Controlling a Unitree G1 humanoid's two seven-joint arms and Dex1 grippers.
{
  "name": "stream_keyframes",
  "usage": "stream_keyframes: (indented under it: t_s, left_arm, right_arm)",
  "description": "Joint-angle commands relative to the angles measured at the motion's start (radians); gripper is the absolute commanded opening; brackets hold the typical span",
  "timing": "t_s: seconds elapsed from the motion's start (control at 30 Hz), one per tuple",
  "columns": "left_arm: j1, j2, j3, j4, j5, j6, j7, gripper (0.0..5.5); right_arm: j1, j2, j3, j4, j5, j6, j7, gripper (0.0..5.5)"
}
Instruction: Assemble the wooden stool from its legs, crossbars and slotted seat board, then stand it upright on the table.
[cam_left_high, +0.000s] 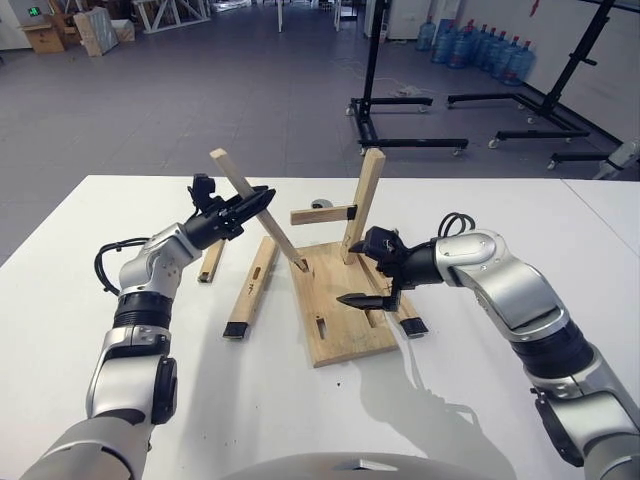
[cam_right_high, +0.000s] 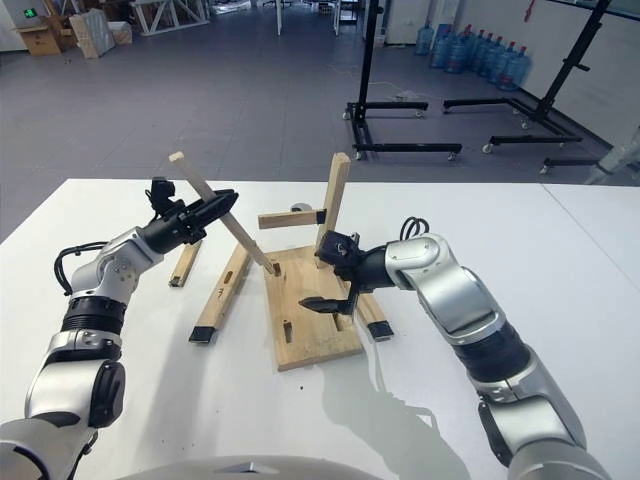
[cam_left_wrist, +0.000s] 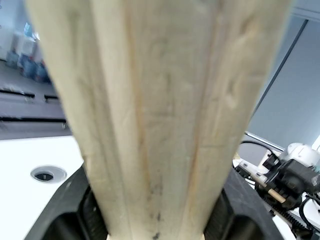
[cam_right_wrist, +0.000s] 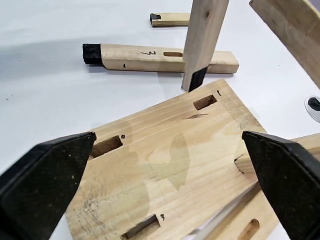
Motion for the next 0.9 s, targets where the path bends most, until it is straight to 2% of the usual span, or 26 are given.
stream_keyframes:
  t_s: [0.03,0.37,0.9]
  left_arm:
    - [-0.05,0.009,0.004,0.084,0.043,-0.042,-0.047,2.01]
    - [-0.119,-0.02,0.047,0.186,0.072,-0.089,-0.058,2.01]
    - [-0.114,-0.069,-0.01,0.236,0.21,-0.246,-0.073,2.01]
  right_arm:
    - [0.01,-0.006,0.013,-0.014,0.018,0.008,-0.019,5.4]
    - [0.014,-0.006,0.033,-0.022,0.044,0.011,-0.052,5.4]
    - [0.03,0.005,0.057,-0.054,0.078,0.022,-0.095,5.4]
